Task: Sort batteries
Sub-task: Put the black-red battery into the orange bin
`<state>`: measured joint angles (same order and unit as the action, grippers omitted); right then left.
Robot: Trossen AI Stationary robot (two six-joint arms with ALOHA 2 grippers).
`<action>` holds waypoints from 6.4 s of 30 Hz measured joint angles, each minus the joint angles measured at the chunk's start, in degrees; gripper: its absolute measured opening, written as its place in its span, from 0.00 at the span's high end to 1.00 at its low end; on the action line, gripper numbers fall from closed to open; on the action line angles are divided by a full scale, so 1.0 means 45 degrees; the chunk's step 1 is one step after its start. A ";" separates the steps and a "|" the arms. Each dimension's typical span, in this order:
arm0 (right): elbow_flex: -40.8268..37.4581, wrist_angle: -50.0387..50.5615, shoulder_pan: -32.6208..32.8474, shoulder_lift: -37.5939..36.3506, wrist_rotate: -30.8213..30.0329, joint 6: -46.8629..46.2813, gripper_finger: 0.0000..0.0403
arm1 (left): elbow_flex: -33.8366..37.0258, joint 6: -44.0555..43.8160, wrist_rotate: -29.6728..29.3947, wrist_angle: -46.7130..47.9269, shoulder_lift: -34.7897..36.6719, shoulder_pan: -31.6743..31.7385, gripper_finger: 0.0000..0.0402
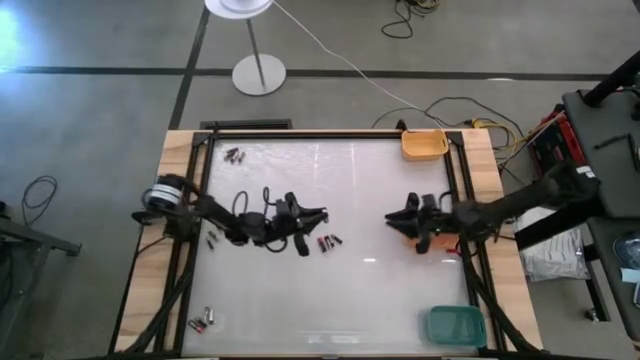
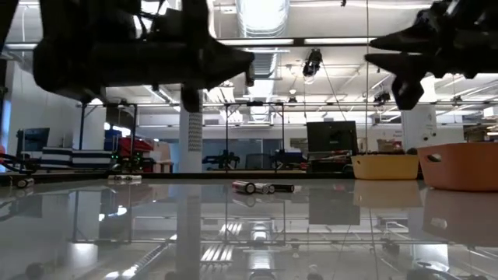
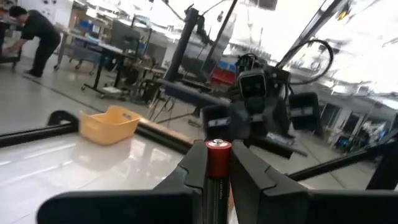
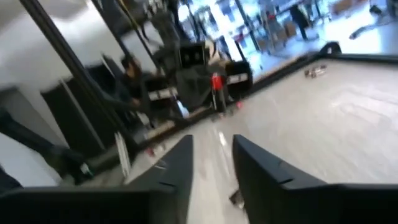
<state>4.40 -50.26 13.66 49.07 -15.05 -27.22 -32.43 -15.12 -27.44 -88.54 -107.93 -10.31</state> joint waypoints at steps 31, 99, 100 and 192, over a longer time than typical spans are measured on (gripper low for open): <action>0.9292 0.2911 -0.1375 0.8430 0.0966 0.4372 0.55 | 0.0075 0.2556 0.4396 -0.0346 0.1728 0.0968 0.95; 0.9105 2.5726 -0.3196 0.7453 0.4562 -0.2919 0.89 | 0.5474 0.0935 0.4221 0.0004 0.4011 -0.1287 0.64; 0.9033 2.5618 -0.3416 0.7453 0.4585 -0.2711 0.89 | 0.5437 0.0956 0.4221 0.0072 0.4006 -0.1287 0.64; 1.4654 1.8149 0.1591 0.9454 -0.3083 -0.3908 0.66 | 0.4237 0.1929 0.2636 0.3440 0.4006 -0.1413 0.64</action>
<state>70.34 31.41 20.82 91.61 -28.92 -44.81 -13.37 -6.44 -15.58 -73.06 -89.91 -16.67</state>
